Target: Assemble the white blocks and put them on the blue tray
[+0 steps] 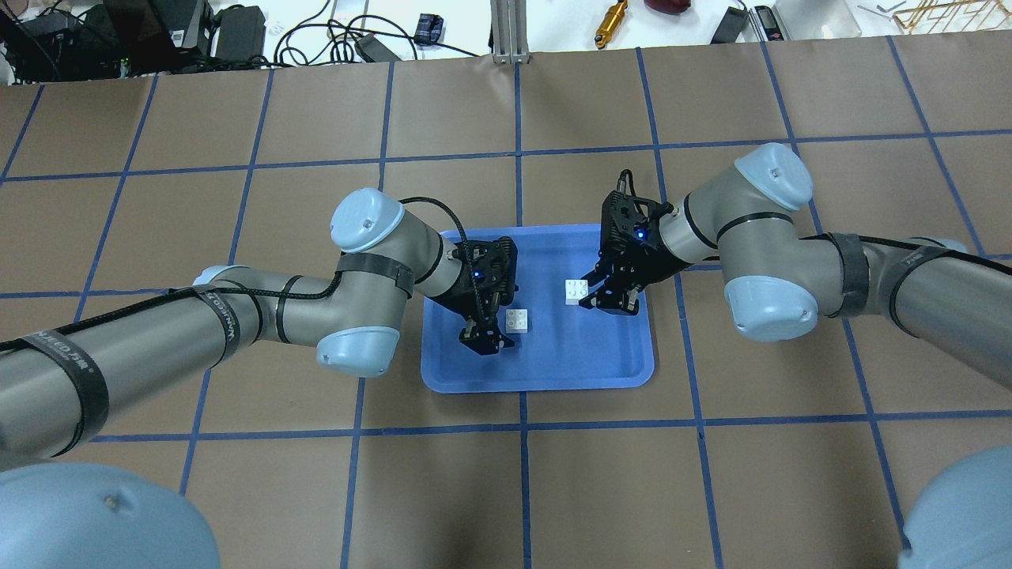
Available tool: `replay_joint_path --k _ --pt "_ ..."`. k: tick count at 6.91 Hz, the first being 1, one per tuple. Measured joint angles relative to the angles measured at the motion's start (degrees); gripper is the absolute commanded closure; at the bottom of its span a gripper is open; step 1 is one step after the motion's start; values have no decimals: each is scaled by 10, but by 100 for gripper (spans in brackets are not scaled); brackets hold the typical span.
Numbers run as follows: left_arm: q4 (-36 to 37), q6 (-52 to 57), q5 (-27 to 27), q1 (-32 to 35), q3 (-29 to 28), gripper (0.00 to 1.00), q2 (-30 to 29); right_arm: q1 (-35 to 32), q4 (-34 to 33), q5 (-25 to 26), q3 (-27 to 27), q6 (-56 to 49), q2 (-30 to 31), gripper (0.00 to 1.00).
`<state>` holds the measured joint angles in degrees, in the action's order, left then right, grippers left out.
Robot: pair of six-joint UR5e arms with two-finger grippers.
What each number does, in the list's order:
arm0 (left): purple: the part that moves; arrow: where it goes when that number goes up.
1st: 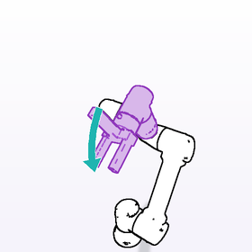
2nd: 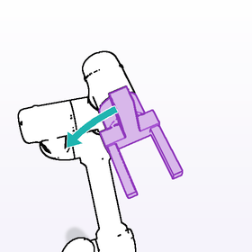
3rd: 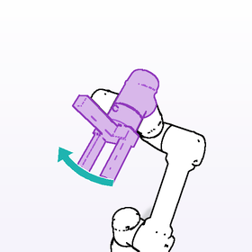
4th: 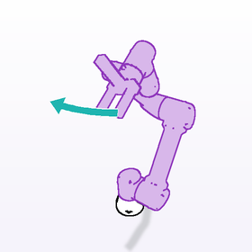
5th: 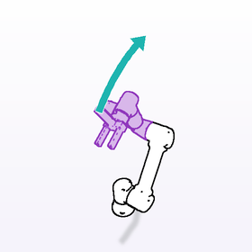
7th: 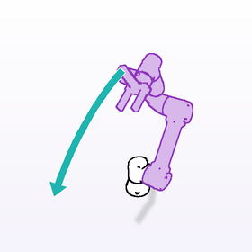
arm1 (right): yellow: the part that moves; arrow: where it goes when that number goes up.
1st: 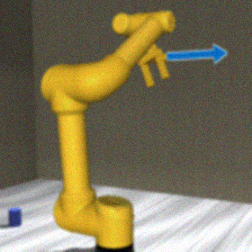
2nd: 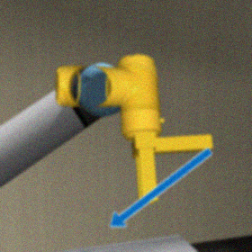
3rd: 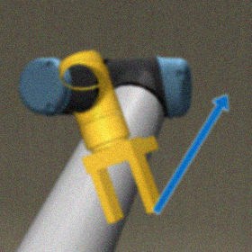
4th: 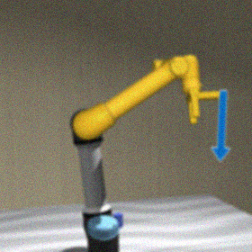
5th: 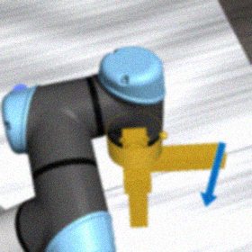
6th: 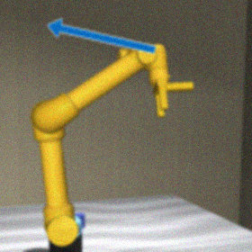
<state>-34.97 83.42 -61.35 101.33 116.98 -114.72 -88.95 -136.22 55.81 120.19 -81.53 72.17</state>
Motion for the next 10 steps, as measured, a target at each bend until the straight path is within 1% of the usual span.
replay_joint_path --k 1,2,3,5,7,10 --pt "0 0 0 -2 0 0 2 -14 -28 7 14 20 1 100" --pt "0 1 -1 -7 1 44 6 -29 -50 16 22 40 1 100" --pt "-1 5 -2 -16 2 73 7 -39 -59 20 26 52 0 100" --pt "-2 17 -3 -32 4 81 7 -48 -67 23 28 59 -3 100" --pt "-1 22 0 -36 5 81 5 -64 -86 28 28 66 -10 100" --pt "0 19 1 -35 6 81 5 -70 -95 40 28 74 -15 100"
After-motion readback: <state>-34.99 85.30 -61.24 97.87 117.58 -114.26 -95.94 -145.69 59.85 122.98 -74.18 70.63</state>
